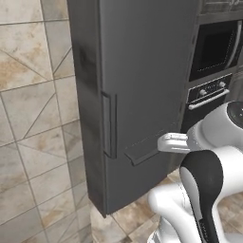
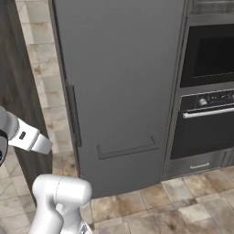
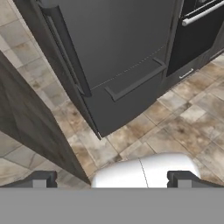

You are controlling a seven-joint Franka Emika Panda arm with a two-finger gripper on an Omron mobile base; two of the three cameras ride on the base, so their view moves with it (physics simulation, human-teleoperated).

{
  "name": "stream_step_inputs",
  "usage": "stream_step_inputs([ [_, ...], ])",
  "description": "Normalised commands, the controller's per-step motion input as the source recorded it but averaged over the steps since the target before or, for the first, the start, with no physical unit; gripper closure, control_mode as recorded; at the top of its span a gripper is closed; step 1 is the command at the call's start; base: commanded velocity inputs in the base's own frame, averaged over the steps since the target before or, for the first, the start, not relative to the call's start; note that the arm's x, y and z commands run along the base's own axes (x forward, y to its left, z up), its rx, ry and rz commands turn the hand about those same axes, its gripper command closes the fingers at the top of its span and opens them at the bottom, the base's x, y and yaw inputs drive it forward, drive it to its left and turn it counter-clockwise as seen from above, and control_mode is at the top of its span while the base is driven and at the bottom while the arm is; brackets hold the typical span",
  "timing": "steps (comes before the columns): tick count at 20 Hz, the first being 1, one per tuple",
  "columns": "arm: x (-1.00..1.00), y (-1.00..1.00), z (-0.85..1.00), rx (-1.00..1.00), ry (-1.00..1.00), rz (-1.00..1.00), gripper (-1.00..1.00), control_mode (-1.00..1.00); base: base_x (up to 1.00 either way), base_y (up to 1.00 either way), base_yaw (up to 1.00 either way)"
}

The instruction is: Move the hot dog bun to the plate on the dining table and place the condiment next to that plate. Then navigate to the fridge and take the sausage and place it on the plate as well.

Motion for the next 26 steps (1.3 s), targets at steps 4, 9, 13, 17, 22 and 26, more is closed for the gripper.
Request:
stream_step_inputs([
  [4,0.0,0.0,0.0,0.0,0.0,0.0,-1.0,1.0,0.3,0.27,-0.04],
  [9,0.0,0.0,0.0,0.0,0.0,0.0,-1.0,1.0,0.18,0.27,-0.04],
  [13,0.0,0.0,0.0,0.0,0.0,0.0,-1.0,1.0,0.06,0.29,-0.03],
  [17,0.0,0.0,0.0,0.0,0.0,0.0,-1.0,1.0,0.08,0.41,-0.05],
  [22,0.0,0.0,0.0,0.0,0.0,0.0,-1.0,1.0,0.06,0.42,-0.05],
  [26,0.0,0.0,0.0,0.0,0.0,0.0,-1.0,1.0,0.04,0.36,-0.03],
])
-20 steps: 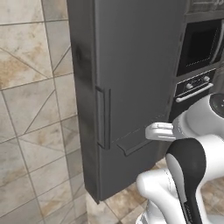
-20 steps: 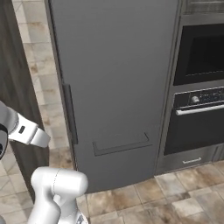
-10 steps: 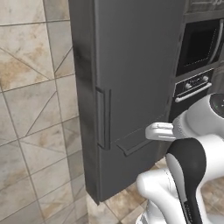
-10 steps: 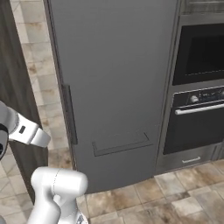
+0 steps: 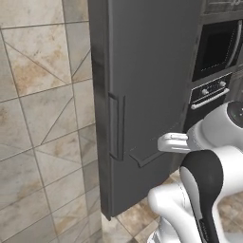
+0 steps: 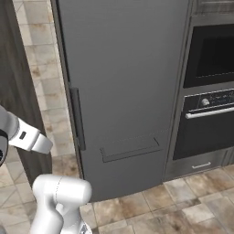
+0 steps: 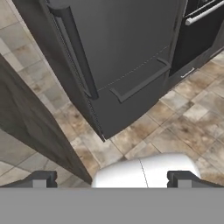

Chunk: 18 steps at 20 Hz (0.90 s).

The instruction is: Move the hot dog bun to the plate on the dining table and place the condiment next to that plate. Then navigate to the fridge and take the sausage and place it on the plate as well.

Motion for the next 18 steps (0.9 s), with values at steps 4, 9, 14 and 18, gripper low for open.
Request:
stream_step_inputs([
  [4,0.12,0.0,-0.03,0.0,0.01,0.0,-1.0,-1.0,0.12,0.02,0.0],
  [9,0.86,-0.17,-0.14,0.07,0.02,0.17,-1.0,-1.0,0.0,0.0,0.0],
  [14,0.71,-0.3,-0.22,0.11,-0.04,0.39,-1.0,-1.0,0.0,0.0,0.0],
  [18,0.26,0.0,-0.42,0.0,-0.14,0.44,-1.0,-1.0,0.0,0.0,0.0],
])
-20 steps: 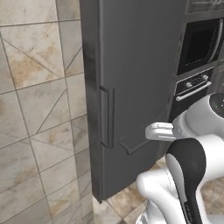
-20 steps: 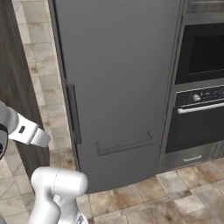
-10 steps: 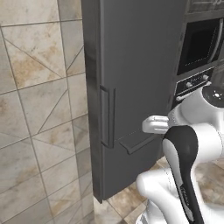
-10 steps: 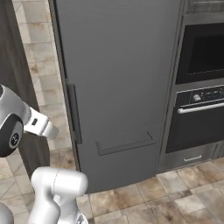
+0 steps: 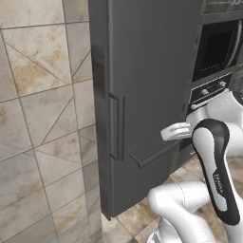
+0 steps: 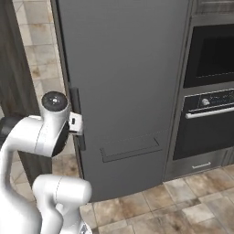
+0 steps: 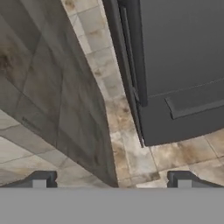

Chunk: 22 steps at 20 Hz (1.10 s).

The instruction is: Move the hot dog bun to the plate on the dining table and place the condiment next to that plate. Then navigate to the fridge and take the sausage and place it on the plate as well.

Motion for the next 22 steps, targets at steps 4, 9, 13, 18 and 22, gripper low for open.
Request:
stream_step_inputs([
  [4,0.4,0.04,-0.44,0.0,-0.18,0.29,-1.0,-1.0,0.0,0.0,0.0],
  [9,0.62,0.03,-0.33,0.01,-0.18,0.14,-1.0,-1.0,0.0,0.0,0.0],
  [13,0.61,0.03,-0.29,0.04,-0.18,0.12,-1.0,-1.0,0.0,0.0,0.0],
  [18,0.6,0.01,-0.19,0.09,-0.21,0.05,-1.0,-1.0,0.0,0.0,0.0],
  [22,0.56,0.03,-0.06,0.06,-0.13,0.0,-1.0,-1.0,0.0,0.0,0.0],
])
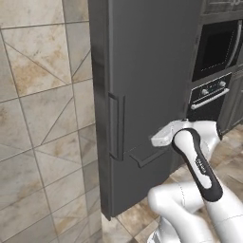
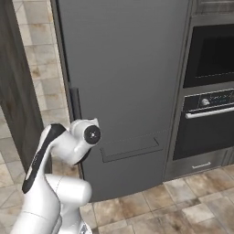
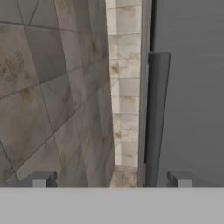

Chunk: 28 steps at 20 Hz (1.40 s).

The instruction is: Move the hot dog bun to the plate on the dining table and place the condiment next to that plate. Then navigate to the fridge and take the sausage and place it on the plate as well.

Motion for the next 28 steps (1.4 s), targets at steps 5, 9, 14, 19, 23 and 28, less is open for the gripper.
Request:
stream_step_inputs([
  [5,0.56,0.11,0.0,0.01,-0.03,-0.01,-1.0,-1.0,0.0,0.0,0.0],
  [9,0.54,0.09,0.0,0.0,-0.02,-0.05,-1.0,-1.0,0.0,0.0,0.0],
  [14,0.51,0.0,0.0,0.0,-0.02,-0.03,-1.0,-1.0,0.0,0.0,0.0],
  [19,0.52,0.0,-0.02,0.0,-0.02,-0.02,-1.0,-1.0,0.0,0.0,0.0],
  [23,0.53,0.0,-0.02,0.0,-0.02,-0.01,-1.0,-1.0,0.0,0.0,0.0],
  [28,0.44,0.0,-0.05,0.0,-0.05,-0.02,-1.0,-1.0,0.0,0.0,0.0],
])
